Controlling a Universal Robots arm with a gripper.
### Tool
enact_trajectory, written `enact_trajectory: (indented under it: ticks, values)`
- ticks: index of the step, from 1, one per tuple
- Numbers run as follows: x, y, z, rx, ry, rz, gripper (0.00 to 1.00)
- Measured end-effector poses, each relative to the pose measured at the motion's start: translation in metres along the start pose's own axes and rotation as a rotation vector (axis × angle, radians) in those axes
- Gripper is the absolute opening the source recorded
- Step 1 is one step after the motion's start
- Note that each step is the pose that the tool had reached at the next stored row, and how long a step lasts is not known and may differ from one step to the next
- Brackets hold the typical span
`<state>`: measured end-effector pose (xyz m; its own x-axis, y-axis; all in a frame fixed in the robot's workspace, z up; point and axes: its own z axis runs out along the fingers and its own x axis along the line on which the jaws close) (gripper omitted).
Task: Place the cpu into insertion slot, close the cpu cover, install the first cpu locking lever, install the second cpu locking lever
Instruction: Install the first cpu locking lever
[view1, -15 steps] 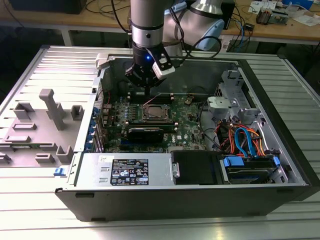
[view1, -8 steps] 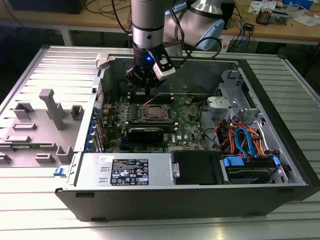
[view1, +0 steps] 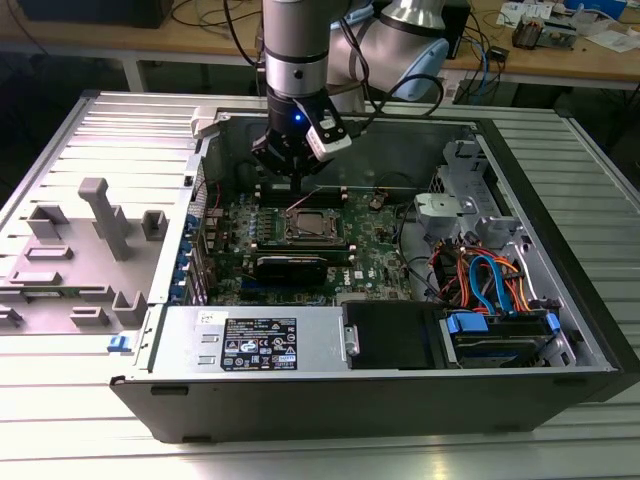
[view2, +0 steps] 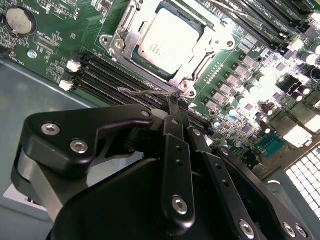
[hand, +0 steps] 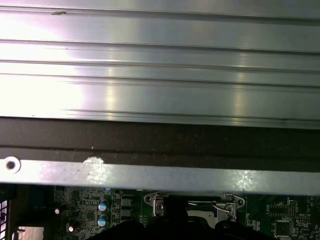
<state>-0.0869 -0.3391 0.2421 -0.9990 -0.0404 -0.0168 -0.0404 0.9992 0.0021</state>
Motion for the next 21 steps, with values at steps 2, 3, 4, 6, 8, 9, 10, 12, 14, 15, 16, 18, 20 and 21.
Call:
enact_trajectory:
  ticks: [2, 3, 4, 6, 8, 9, 10, 12, 14, 15, 16, 18, 20, 21]
  values:
    - [-0.0011, 0.0000, 0.0006, 0.0001, -0.0002, 0.000, 0.11]
    - [-0.0024, -0.0001, 0.0012, 0.0001, -0.0002, 0.000, 0.11]
    - [-0.0032, 0.0000, 0.0020, 0.0002, -0.0002, 0.000, 0.11]
    - [-0.0048, 0.0009, 0.0041, 0.0001, -0.0004, 0.000, 0.11]
    - [-0.0063, 0.0014, 0.0056, 0.0023, -0.0003, 0.000, 0.11]
    - [-0.0069, 0.0014, 0.0064, 0.0036, -0.0003, 0.000, 0.11]
    - [-0.0070, 0.0014, 0.0068, 0.0040, -0.0002, 0.001, 0.11]
    - [-0.0074, 0.0014, 0.0077, 0.0041, -0.0004, 0.003, 0.11]
    - [-0.0088, 0.0013, 0.0087, 0.0045, -0.0002, 0.010, 0.11]
    - [-0.0097, 0.0013, 0.0092, 0.0043, -0.0003, 0.010, 0.11]
    - [-0.0106, 0.0014, 0.0095, 0.0042, -0.0004, 0.011, 0.11]
    - [-0.0117, 0.0014, 0.0100, 0.0043, -0.0004, 0.011, 0.11]
    - [-0.0141, 0.0016, 0.0107, 0.0043, -0.0004, 0.011, 0.11]
    - [-0.0148, 0.0017, 0.0110, 0.0043, -0.0004, 0.010, 0.11]
